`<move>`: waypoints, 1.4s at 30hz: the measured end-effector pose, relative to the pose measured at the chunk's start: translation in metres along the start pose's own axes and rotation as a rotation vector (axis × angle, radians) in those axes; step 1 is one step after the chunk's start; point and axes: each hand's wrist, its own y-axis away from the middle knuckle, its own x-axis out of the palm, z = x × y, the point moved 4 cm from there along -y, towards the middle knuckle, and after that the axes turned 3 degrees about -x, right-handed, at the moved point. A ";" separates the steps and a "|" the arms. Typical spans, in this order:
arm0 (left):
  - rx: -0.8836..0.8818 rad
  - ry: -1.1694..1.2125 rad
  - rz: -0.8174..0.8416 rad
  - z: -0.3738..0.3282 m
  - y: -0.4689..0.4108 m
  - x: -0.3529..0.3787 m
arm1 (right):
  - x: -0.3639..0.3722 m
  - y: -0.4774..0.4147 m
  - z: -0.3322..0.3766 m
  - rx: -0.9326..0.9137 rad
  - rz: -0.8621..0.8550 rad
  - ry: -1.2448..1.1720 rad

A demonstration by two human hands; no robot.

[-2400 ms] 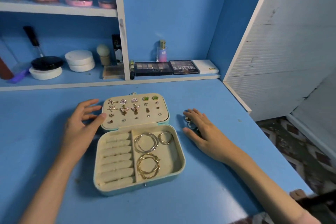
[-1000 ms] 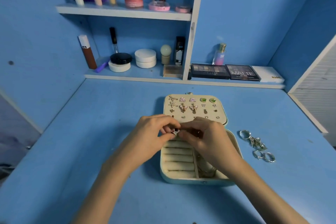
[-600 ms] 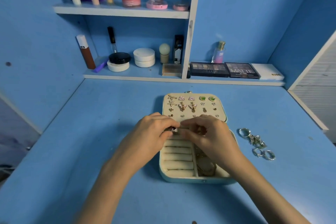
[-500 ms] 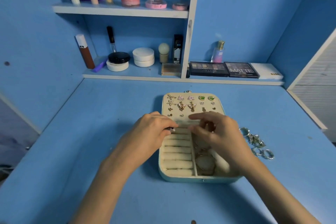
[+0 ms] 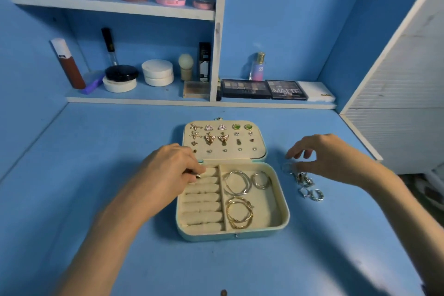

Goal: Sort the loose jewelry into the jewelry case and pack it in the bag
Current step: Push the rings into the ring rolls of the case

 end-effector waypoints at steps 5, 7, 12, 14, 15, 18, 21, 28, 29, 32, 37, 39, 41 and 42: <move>-0.035 -0.032 0.049 -0.001 -0.004 -0.002 | 0.010 0.002 0.004 0.014 0.083 0.032; -0.037 -0.040 0.054 -0.001 -0.005 -0.002 | 0.016 0.000 0.005 0.026 0.055 0.047; -0.036 -0.055 0.055 -0.001 -0.004 -0.002 | 0.020 -0.001 0.004 0.030 -0.050 -0.029; -0.033 -0.052 0.055 -0.002 -0.003 -0.002 | 0.020 0.000 0.005 0.004 -0.088 -0.044; -0.033 -0.048 0.053 -0.002 -0.003 -0.002 | 0.020 0.000 0.006 -0.009 -0.111 -0.055; -0.040 -0.035 0.046 -0.002 -0.001 -0.003 | 0.018 -0.001 0.008 0.007 -0.205 -0.131; -0.053 -0.031 0.037 -0.002 0.001 -0.003 | 0.012 -0.001 0.014 0.054 -0.290 -0.337; -0.048 0.017 0.030 -0.002 0.003 -0.002 | 0.010 -0.005 0.061 -0.067 -0.155 -0.674; -0.041 0.023 0.027 -0.002 0.003 -0.002 | 0.013 -0.006 0.069 -0.090 -0.111 -0.715; -0.018 0.016 0.024 -0.003 0.004 -0.002 | 0.022 -0.010 0.093 -0.192 -0.054 -0.680; 0.002 -0.072 0.014 0.000 0.005 -0.002 | 0.037 -0.018 0.119 -0.400 -0.148 -0.433; -0.001 -0.067 0.011 0.002 0.005 -0.003 | 0.038 -0.019 0.122 -0.460 -0.183 -0.340; -0.008 -0.052 0.010 0.003 0.005 -0.003 | 0.038 -0.020 0.123 -0.511 -0.194 -0.285; -0.010 -0.047 0.008 0.003 0.004 -0.003 | 0.038 -0.020 0.123 -0.527 -0.187 -0.273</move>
